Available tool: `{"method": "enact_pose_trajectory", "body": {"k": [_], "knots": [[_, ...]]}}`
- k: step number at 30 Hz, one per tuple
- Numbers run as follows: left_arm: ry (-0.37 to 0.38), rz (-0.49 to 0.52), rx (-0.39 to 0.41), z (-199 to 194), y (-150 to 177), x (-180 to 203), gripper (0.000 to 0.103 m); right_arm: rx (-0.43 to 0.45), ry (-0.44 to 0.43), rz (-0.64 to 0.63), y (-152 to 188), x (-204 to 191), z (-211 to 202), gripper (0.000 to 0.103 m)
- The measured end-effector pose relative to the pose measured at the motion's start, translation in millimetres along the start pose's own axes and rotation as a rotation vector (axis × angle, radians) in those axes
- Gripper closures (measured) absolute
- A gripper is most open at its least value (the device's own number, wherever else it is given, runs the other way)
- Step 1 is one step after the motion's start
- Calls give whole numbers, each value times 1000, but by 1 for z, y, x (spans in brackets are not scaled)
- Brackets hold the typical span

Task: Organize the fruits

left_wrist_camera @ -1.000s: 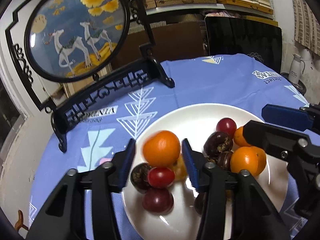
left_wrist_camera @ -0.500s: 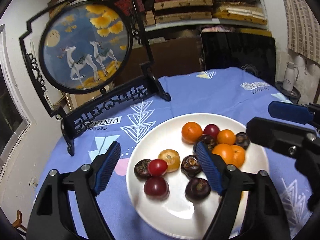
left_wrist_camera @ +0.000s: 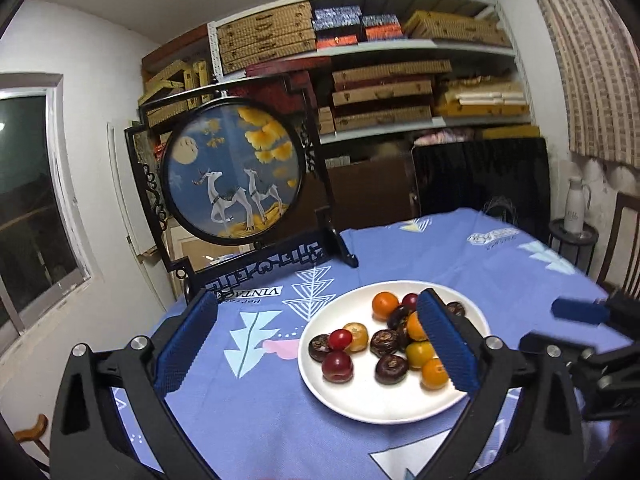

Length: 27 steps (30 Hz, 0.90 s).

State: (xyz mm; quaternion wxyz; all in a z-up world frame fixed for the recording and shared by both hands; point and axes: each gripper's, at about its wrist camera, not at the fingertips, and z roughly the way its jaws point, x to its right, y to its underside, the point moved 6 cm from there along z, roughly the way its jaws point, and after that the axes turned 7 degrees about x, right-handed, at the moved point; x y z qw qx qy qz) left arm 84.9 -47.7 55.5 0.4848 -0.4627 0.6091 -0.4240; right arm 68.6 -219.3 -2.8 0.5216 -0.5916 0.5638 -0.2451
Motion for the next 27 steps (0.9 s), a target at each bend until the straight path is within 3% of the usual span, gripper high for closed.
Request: {"method": "enact_pose_trajectory", "body": {"k": [4, 9, 15, 21, 27], "knots": [[25, -46, -23, -9, 2, -5, 5, 0, 0, -18, 7, -8, -9, 24], [-2, -85, -53, -12, 10, -12, 5, 6, 4, -64, 12, -21, -12, 24], [-15, -75, -103, -5, 24, -11, 5, 12, 77, -184, 13, -41, -10, 24], [-27, -78, -140, 3, 33, -15, 5, 4, 189, -297, 20, -50, -2, 16], [-29, -93, -91, -1, 31, -22, 5, -19, 198, -306, 28, -47, 6, 16]]}}
